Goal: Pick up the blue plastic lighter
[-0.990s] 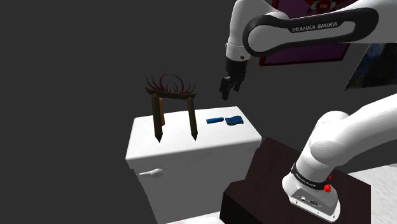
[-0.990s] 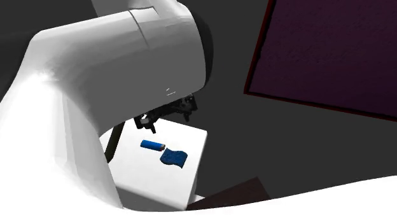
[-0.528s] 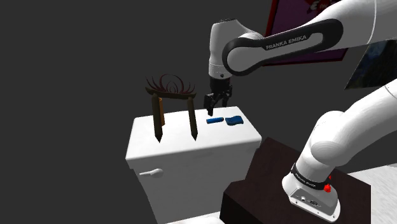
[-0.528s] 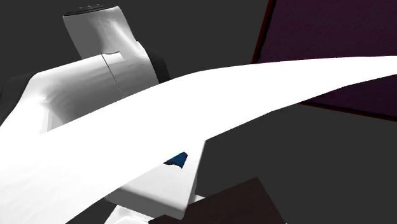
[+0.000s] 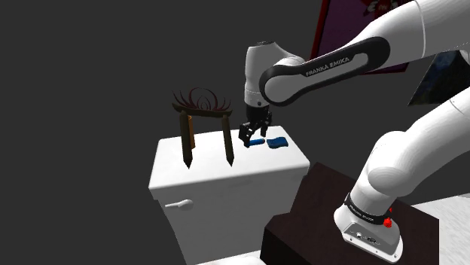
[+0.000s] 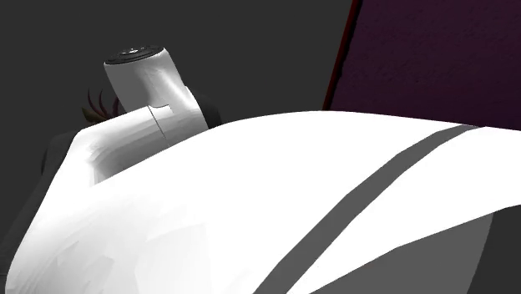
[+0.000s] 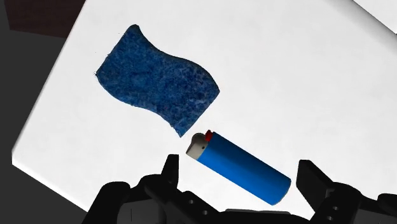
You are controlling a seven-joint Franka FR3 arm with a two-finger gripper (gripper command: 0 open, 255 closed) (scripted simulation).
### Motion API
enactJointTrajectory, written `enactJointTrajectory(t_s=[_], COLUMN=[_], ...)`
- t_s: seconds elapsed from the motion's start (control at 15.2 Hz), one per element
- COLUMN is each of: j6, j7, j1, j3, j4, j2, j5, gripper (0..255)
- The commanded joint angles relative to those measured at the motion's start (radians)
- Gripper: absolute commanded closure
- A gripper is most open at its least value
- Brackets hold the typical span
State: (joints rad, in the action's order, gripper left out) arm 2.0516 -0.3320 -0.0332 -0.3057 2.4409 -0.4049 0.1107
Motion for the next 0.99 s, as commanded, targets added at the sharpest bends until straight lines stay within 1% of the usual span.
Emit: enactJointTrajectory(t_s=[0.0,0.07,0.66,0.92], j6=[0.011,0.012,0.011,-0.047], j7=[-0.001,0.0,-0.001,0.002], j1=[0.0,0.0,0.0,0.0], j3=[-0.001,-0.001,-0.001,0.005], j4=[0.007,0.008,0.007,-0.033], j2=[0.003,0.004,0.003,-0.015], j5=[0.0,0.0,0.0,0.0], gripper=[0,255,255,255])
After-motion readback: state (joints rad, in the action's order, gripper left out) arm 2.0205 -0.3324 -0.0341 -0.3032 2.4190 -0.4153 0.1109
